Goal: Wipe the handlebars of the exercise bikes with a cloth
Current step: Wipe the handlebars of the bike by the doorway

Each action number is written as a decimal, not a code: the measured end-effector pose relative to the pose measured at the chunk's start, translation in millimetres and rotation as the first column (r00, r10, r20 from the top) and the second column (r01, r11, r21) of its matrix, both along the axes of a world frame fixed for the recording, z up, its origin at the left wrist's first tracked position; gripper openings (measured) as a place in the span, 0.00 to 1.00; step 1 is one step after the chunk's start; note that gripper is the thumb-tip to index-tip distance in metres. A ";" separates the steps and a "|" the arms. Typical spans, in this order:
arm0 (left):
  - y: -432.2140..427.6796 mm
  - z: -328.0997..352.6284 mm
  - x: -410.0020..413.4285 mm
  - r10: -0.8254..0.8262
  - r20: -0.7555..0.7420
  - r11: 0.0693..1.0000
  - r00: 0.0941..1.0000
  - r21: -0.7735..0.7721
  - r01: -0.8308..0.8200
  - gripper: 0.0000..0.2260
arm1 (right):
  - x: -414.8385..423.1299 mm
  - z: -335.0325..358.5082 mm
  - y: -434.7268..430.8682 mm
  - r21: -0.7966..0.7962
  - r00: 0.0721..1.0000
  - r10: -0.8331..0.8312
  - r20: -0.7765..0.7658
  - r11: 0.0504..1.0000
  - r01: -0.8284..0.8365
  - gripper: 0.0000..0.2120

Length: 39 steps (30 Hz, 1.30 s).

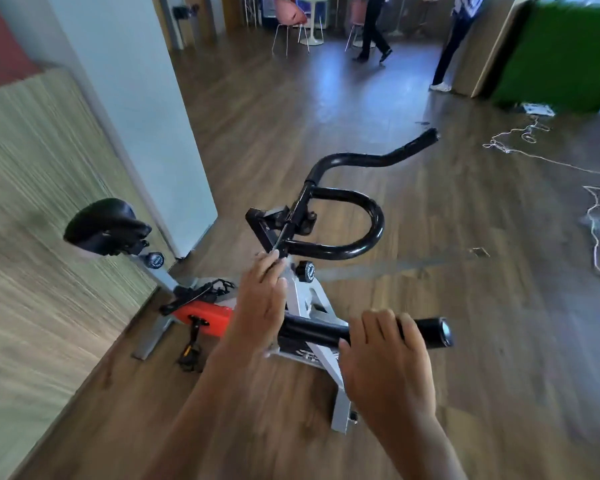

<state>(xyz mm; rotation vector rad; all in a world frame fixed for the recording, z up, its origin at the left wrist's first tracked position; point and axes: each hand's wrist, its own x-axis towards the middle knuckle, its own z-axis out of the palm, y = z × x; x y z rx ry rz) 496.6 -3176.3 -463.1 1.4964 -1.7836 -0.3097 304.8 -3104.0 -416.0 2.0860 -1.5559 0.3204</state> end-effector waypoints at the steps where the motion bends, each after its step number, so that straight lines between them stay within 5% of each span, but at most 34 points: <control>1: -12.2 10.6 4.8 -0.038 0.053 0.992 0.998 0.124 0.031 0.29 | 0.2 0.9 0.5 0.019 1.000 0.007 -0.016 1.000 -0.006 0.10; 4: -35.5 23.7 12.4 -0.129 0.095 0.925 0.987 0.371 0.086 0.26 | -1.2 3.7 -0.4 0.049 0.998 0.010 -0.056 0.999 -0.007 0.11; 8: 11.3 17.4 2.3 -0.067 0.126 0.960 0.990 0.278 0.029 0.28 | -0.4 3.6 3.7 0.104 0.997 -0.012 -0.080 0.994 0.020 0.12; 14: -30.1 24.4 13.2 -0.146 0.215 0.909 0.966 0.414 0.045 0.25 | 6.0 7.0 3.5 0.122 0.996 -0.060 -0.064 0.990 0.068 0.11; 23: 25.5 12.2 -7.9 0.005 0.059 0.967 0.998 0.254 -0.020 0.31 | 11.7 2.5 8.2 0.132 0.992 -0.118 -0.035 0.984 0.122 0.14; 31: -26.8 19.7 11.5 -0.020 -0.083 0.914 0.996 0.402 0.052 0.24 | 19.9 -5.8 2.9 0.015 0.983 -0.139 0.122 0.990 0.139 0.14; 39: 27.6 2.5 -15.9 0.149 -0.211 0.978 0.966 0.174 -0.113 0.25 | 15.8 -14.5 4.6 -0.031 0.987 -0.087 0.132 0.995 0.092 0.16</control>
